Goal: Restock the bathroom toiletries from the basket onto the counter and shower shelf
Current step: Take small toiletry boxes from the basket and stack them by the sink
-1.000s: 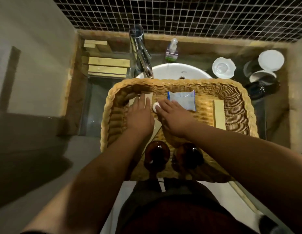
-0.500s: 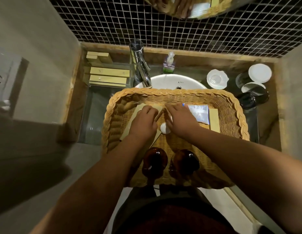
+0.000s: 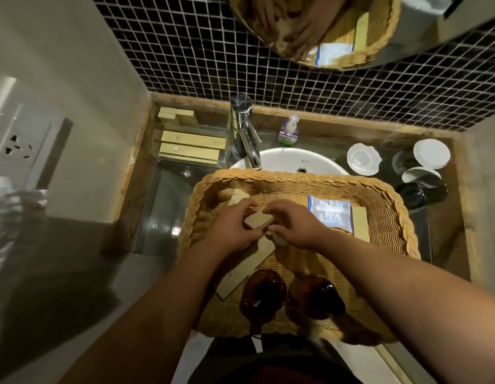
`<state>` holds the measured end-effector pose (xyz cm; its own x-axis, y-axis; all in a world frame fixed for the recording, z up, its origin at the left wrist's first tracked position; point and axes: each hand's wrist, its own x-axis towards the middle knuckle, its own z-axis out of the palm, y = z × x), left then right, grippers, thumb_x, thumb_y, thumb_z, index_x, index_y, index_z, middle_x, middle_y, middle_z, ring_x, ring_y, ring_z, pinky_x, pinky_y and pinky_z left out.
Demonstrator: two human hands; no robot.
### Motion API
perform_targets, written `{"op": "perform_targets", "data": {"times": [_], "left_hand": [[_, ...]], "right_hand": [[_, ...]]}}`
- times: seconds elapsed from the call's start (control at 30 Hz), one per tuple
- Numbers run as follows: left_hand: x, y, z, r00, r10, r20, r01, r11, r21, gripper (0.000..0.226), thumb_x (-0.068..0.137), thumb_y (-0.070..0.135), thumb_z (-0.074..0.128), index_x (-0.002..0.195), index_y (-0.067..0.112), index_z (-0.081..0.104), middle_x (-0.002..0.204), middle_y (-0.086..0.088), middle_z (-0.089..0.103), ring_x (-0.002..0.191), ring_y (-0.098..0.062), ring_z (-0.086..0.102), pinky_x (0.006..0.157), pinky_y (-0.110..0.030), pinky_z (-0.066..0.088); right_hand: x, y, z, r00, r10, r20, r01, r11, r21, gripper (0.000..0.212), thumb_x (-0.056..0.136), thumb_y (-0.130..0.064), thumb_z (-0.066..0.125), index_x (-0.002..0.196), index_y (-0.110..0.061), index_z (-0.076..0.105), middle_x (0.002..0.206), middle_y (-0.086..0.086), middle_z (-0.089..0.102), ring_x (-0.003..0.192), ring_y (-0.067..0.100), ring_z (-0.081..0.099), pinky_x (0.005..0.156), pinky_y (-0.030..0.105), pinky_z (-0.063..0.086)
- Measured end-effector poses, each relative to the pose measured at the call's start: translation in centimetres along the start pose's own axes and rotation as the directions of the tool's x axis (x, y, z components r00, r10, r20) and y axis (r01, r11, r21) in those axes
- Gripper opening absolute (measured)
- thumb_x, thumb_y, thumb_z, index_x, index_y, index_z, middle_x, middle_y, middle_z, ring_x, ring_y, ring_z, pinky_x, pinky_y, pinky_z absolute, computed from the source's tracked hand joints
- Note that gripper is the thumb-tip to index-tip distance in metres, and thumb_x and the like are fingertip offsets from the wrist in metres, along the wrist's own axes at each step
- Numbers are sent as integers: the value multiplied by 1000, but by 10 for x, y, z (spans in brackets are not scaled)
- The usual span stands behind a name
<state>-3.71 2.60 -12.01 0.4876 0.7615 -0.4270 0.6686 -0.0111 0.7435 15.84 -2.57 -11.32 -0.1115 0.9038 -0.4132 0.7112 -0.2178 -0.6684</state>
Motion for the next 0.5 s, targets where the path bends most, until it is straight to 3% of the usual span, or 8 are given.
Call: {"op": "perform_targets", "data": {"times": [0.13,0.2,0.27,0.33,0.43,0.5], "left_hand": [[1,9,-14,999,-35,12,37,992,-122,39,88,38,70,125,34,62,105,10,69,86,-8,66,76,-33,61],[1,14,-21,998,-70,-4,68,974,-216,26,99,40,55,123,35,63,103,10,67,84,-7,66,68,-26,58],[1,22,-30,998,-60,-35,48,962,-269,29,106,40,41,124,33,62,108,6,65,84,-5,68,63,-17,54],[3,29,-43,994,-10,-111,-19,966,-260,31,108,35,35,125,31,61,111,0,63,82,-7,70,62,-16,54],[8,35,-61,964,-2,-267,-61,972,-228,29,107,25,38,122,31,62,109,-4,63,83,-11,69,66,-28,60],[9,41,-67,956,-35,-293,-68,940,-335,26,104,21,46,125,31,59,113,-2,64,95,-14,67,76,-41,61]], "right_hand": [[12,-11,-7,996,33,-77,-29,998,60,36,85,-14,74,119,-25,67,118,-2,66,111,18,58,96,37,47],[16,-17,-9,986,73,-148,-45,982,182,28,87,-16,72,112,-29,67,108,-9,67,102,10,61,89,35,50],[18,-24,-12,972,104,-213,-47,966,256,21,89,-23,72,107,-31,64,99,-15,65,90,-1,61,77,27,50],[23,-36,-16,956,127,-265,-39,948,316,22,88,-30,73,107,-31,63,97,-13,66,87,2,62,72,29,52],[33,-62,-23,939,179,-294,-17,878,479,23,85,-35,73,107,-34,64,95,-8,69,89,14,67,77,40,60],[41,-78,-28,924,205,-322,-2,846,534,17,87,-37,68,104,-36,67,95,-10,71,92,11,68,82,42,60]]}}
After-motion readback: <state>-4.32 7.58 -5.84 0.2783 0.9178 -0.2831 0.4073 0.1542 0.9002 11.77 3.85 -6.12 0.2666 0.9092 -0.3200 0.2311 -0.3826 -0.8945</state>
